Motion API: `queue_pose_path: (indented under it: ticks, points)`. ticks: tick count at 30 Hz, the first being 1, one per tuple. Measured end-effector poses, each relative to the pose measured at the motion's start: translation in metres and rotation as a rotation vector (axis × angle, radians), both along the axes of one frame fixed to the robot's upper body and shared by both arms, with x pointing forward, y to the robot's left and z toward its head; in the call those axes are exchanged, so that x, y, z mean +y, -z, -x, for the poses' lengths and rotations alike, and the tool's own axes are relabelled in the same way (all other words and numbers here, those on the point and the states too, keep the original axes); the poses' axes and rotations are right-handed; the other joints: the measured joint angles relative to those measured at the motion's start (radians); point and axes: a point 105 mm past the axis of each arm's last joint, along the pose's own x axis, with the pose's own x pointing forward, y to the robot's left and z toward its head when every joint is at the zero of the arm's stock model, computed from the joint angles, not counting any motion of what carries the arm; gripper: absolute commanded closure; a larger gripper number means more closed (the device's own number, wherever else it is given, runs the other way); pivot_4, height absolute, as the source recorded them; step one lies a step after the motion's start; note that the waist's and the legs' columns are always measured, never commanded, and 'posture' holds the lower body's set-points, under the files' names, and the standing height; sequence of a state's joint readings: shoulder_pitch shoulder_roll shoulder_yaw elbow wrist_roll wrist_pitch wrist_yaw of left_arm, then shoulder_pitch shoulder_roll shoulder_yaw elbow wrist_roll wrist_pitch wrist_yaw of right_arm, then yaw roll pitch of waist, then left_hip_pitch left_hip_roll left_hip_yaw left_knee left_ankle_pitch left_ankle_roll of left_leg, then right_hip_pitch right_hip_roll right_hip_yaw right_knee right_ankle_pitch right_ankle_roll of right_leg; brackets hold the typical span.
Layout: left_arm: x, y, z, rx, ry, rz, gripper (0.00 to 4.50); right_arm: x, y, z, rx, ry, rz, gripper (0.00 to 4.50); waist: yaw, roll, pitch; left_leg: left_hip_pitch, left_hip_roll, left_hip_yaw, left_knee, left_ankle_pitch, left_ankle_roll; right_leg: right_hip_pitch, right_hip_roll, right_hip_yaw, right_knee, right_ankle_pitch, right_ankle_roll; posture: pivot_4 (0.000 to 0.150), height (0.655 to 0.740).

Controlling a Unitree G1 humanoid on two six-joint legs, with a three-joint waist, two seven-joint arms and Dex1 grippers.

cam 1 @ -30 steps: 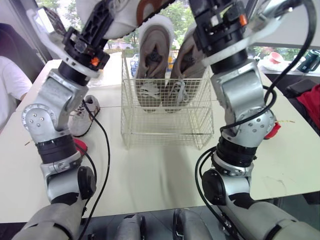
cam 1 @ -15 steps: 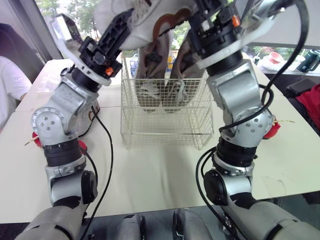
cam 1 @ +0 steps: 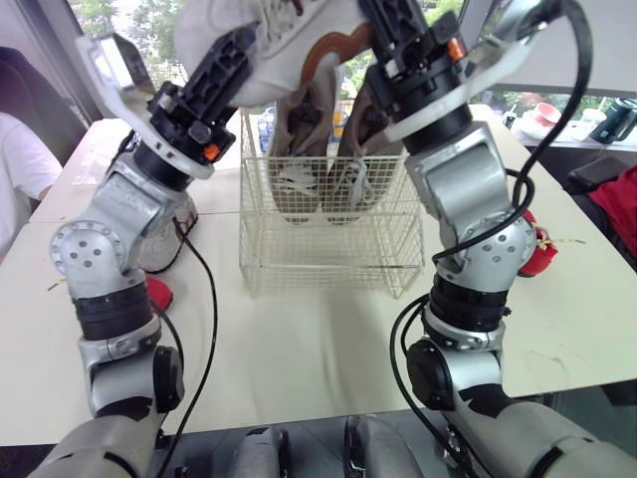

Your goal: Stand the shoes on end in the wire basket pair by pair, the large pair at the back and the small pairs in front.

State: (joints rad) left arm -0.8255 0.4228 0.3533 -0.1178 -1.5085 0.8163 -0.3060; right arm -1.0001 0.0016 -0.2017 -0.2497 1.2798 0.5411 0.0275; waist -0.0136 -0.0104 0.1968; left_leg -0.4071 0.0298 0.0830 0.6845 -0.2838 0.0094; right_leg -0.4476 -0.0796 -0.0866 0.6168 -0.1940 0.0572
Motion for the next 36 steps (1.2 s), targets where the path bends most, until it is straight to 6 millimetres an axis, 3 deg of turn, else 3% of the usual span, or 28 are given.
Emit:
queue_pose_path:
  ticks: [2, 4, 6, 8, 10, 14, 17, 20, 26, 31, 35, 36]
  points:
    - [0.004, 0.015, 0.003, -0.010, -0.073, -0.118, 0.03, -0.004, -0.002, -0.006, -0.005, 0.018, 0.022, 3.19, -0.003, 0.000, 0.000, 0.000, 0.000, 0.000, 0.000, 0.000, 0.000, 0.000, 0.000, 0.000, -0.001, 0.000, 0.000, 0.150, 0.7400]
    - [0.000, 0.035, 0.008, 0.000, -0.108, -0.258, 0.03, -0.021, -0.012, -0.011, -0.033, 0.068, 0.024, 3.19, 0.001, 0.000, 0.000, -0.001, 0.000, 0.000, 0.000, -0.001, 0.001, 0.000, 0.000, 0.000, -0.001, 0.000, 0.000, 0.150, 0.7400]
    - [-0.002, 0.060, 0.005, 0.065, -0.124, -0.351, 0.03, -0.034, -0.029, -0.003, -0.135, 0.100, 0.040, 3.19, 0.006, 0.001, 0.000, -0.001, 0.000, 0.000, 0.000, -0.001, 0.001, 0.000, 0.000, 0.000, -0.002, 0.000, 0.000, 0.150, 0.7400]
    - [0.000, 0.077, 0.012, 0.103, -0.138, -0.455, 0.03, -0.047, -0.038, 0.003, -0.280, 0.194, 0.245, 3.19, 0.005, 0.000, 0.001, -0.002, -0.001, 0.000, 0.000, -0.002, 0.004, 0.000, -0.001, 0.000, -0.004, 0.000, 0.000, 0.150, 0.7400]
    - [0.006, 0.084, 0.020, 0.103, -0.169, -0.559, 0.03, -0.073, -0.042, 0.004, -0.374, 0.282, 0.409, 3.19, 0.005, -0.001, 0.000, -0.002, -0.001, 0.000, -0.001, -0.004, 0.005, 0.000, -0.002, 0.000, -0.005, -0.001, 0.000, 0.150, 0.7400]
    - [0.008, 0.078, 0.031, 0.078, -0.163, -0.550, 0.03, -0.100, -0.015, -0.001, -0.416, 0.233, 0.720, 3.19, 0.004, -0.001, 0.001, -0.001, 0.000, 0.001, -0.001, -0.004, 0.006, 0.000, -0.001, 0.001, -0.005, -0.001, 0.000, 0.150, 0.7400]
    - [0.013, 0.082, 0.029, 0.112, -0.177, -0.526, 0.03, -0.121, 0.005, -0.017, -0.395, 0.254, 0.902, 3.19, -0.002, 0.000, 0.001, 0.000, 0.000, 0.003, -0.001, -0.004, 0.006, -0.001, 0.000, 0.001, -0.004, -0.001, 0.000, 0.150, 0.7400]
    - [0.013, 0.086, 0.030, 0.128, -0.168, -0.519, 0.03, -0.116, 0.027, -0.027, -0.433, 0.227, 1.050, 3.19, -0.003, 0.000, 0.001, 0.000, 0.001, 0.003, -0.001, -0.003, 0.004, -0.002, 0.001, 0.002, -0.003, -0.001, 0.000, 0.150, 0.7400]
    - [0.012, 0.089, 0.034, 0.135, -0.154, -0.517, 0.03, -0.104, 0.052, -0.044, -0.521, 0.228, 1.200, 3.19, 0.008, 0.000, 0.001, -0.001, 0.000, 0.003, -0.001, -0.001, 0.002, -0.002, 0.000, 0.002, -0.003, -0.001, 0.000, 0.150, 0.7400]
    - [0.012, 0.086, 0.032, 0.130, -0.165, -0.502, 0.03, -0.086, 0.068, -0.048, -0.577, 0.164, 1.241, 3.19, 0.008, 0.000, 0.001, -0.002, 0.000, 0.003, 0.000, 0.002, -0.004, -0.002, 0.000, 0.002, -0.003, -0.001, 0.000, 0.150, 0.7400]
    - [0.012, 0.085, 0.033, 0.130, -0.162, -0.497, 0.03, -0.085, 0.086, -0.051, -0.561, 0.123, 1.274, 3.19, 0.007, 0.000, 0.001, -0.001, 0.000, 0.003, 0.000, 0.002, -0.004, -0.002, -0.001, 0.002, -0.003, -0.001, 0.000, 0.150, 0.7400]
    - [0.012, 0.085, 0.033, 0.130, -0.160, -0.497, 0.01, -0.087, 0.091, -0.054, -0.544, 0.117, 1.279, 2.80, 0.006, 0.000, 0.001, -0.001, 0.000, 0.003, 0.000, 0.002, -0.004, -0.002, -0.001, 0.002, -0.003, -0.001, 0.000, 0.150, 0.7400]
